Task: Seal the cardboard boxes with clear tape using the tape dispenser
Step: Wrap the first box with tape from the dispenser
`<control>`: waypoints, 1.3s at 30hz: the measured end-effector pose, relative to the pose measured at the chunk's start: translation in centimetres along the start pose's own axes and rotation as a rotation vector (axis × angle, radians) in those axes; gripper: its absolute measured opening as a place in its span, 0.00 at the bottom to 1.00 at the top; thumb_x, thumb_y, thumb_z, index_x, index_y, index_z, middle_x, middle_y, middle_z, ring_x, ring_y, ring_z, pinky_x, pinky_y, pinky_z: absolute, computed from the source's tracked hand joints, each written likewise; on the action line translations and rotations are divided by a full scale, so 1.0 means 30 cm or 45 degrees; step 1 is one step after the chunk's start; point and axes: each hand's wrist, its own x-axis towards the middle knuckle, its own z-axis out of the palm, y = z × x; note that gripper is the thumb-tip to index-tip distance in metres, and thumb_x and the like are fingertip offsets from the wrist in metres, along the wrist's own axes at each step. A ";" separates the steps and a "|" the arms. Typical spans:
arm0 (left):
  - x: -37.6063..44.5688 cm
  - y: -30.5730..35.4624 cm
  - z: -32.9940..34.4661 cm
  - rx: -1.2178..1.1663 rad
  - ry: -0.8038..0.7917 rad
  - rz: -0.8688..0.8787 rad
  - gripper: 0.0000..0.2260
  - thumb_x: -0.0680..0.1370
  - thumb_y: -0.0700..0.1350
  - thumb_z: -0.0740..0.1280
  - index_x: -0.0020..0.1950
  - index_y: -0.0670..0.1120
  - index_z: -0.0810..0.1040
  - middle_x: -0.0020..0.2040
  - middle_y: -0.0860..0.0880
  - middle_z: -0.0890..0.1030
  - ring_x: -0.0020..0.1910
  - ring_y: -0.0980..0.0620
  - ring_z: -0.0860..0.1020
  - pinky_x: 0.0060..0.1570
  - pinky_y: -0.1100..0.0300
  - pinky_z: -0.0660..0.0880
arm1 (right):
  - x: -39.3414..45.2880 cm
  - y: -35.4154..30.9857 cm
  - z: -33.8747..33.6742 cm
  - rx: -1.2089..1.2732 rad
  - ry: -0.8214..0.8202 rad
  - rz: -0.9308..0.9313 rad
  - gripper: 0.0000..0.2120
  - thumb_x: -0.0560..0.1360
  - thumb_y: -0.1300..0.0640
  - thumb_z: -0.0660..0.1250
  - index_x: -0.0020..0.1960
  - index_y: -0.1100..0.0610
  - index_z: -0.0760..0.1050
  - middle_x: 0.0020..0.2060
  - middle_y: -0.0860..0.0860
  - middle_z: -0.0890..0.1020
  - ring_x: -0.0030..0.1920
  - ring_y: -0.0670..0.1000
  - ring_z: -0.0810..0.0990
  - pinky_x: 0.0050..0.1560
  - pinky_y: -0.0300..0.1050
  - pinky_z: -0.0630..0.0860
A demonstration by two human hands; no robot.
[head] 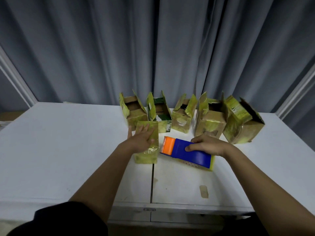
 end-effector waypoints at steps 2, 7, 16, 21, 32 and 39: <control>0.005 0.034 0.011 -0.096 0.070 -0.021 0.28 0.81 0.46 0.56 0.78 0.50 0.46 0.79 0.48 0.43 0.77 0.47 0.39 0.72 0.45 0.33 | 0.010 0.004 0.012 -0.005 0.030 0.001 0.20 0.64 0.38 0.65 0.39 0.55 0.77 0.35 0.51 0.78 0.36 0.50 0.77 0.36 0.42 0.68; 0.022 0.043 0.091 -0.080 0.479 0.030 0.24 0.81 0.52 0.50 0.74 0.44 0.60 0.77 0.44 0.57 0.77 0.45 0.51 0.75 0.49 0.47 | 0.031 -0.025 0.027 -0.040 -0.090 0.060 0.19 0.64 0.38 0.62 0.41 0.54 0.75 0.38 0.50 0.79 0.38 0.50 0.78 0.37 0.41 0.69; 0.026 -0.008 0.090 0.205 0.385 0.150 0.40 0.70 0.64 0.32 0.78 0.51 0.52 0.78 0.44 0.53 0.77 0.42 0.52 0.73 0.47 0.50 | -0.005 -0.057 0.058 0.043 -0.255 0.140 0.25 0.70 0.36 0.68 0.53 0.56 0.79 0.46 0.53 0.85 0.42 0.51 0.83 0.43 0.40 0.75; 0.030 -0.007 0.086 0.200 0.348 0.173 0.31 0.76 0.62 0.40 0.78 0.52 0.51 0.78 0.44 0.52 0.77 0.43 0.50 0.73 0.47 0.49 | -0.046 -0.062 0.031 0.090 -0.232 0.128 0.19 0.71 0.38 0.67 0.49 0.53 0.79 0.42 0.49 0.84 0.37 0.47 0.82 0.38 0.36 0.75; 0.035 -0.020 0.076 0.158 0.287 0.201 0.31 0.75 0.63 0.39 0.78 0.56 0.48 0.79 0.48 0.49 0.78 0.47 0.47 0.73 0.46 0.44 | -0.136 -0.007 0.038 0.120 -0.153 0.095 0.27 0.64 0.31 0.67 0.49 0.52 0.79 0.41 0.48 0.84 0.39 0.49 0.82 0.40 0.38 0.74; 0.044 -0.030 0.087 0.143 0.306 0.204 0.35 0.72 0.67 0.35 0.78 0.58 0.48 0.79 0.50 0.48 0.78 0.49 0.46 0.73 0.46 0.43 | -0.173 0.064 0.027 0.052 0.067 0.015 0.20 0.68 0.38 0.72 0.48 0.54 0.77 0.42 0.49 0.83 0.39 0.49 0.83 0.37 0.38 0.74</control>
